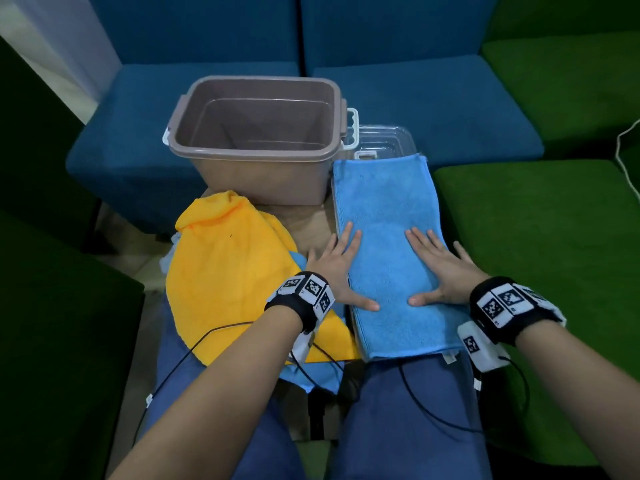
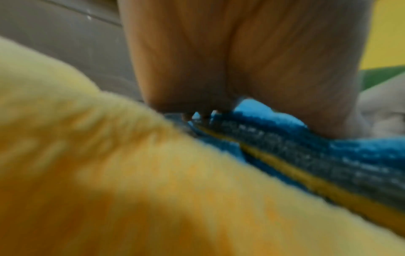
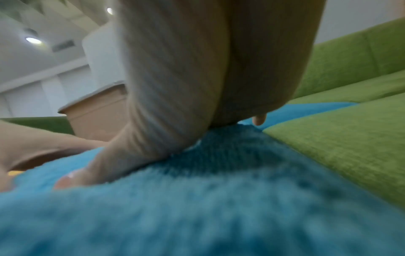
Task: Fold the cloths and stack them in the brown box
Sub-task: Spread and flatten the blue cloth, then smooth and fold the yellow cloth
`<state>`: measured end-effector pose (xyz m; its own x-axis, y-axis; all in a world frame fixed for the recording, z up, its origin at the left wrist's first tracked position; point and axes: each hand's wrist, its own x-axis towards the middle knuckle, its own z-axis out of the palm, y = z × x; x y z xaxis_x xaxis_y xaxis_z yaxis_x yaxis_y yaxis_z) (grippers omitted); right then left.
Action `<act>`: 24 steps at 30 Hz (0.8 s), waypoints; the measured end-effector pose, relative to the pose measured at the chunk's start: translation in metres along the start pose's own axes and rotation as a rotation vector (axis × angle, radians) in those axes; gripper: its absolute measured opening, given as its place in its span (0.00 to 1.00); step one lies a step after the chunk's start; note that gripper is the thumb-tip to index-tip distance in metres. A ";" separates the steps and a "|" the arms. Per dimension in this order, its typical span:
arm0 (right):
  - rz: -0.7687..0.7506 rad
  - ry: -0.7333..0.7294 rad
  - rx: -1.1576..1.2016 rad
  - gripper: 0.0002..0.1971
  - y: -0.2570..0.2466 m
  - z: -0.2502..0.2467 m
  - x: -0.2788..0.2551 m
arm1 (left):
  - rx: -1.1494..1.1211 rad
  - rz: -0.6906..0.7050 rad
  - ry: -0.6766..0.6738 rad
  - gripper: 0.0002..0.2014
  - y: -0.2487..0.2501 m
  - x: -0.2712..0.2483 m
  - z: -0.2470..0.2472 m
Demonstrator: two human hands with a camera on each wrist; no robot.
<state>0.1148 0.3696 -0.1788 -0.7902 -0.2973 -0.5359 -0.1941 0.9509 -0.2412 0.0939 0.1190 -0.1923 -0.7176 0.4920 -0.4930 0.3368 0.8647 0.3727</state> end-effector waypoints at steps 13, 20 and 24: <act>0.146 0.162 -0.117 0.24 -0.095 -0.043 0.001 | -0.360 -0.013 0.478 0.15 -0.031 -0.049 -0.028; -0.097 0.136 0.168 0.05 -0.190 -0.011 0.029 | -0.295 -0.554 0.576 0.15 -0.134 -0.083 -0.039; -0.083 0.155 0.201 0.02 -0.209 0.019 0.044 | -0.437 -0.508 0.629 0.18 -0.151 -0.084 -0.020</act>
<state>0.1314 0.1560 -0.1677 -0.8591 -0.3416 -0.3811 -0.1547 0.8831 -0.4428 0.0909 -0.0544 -0.1914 -0.9589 -0.1931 -0.2080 -0.2783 0.7836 0.5554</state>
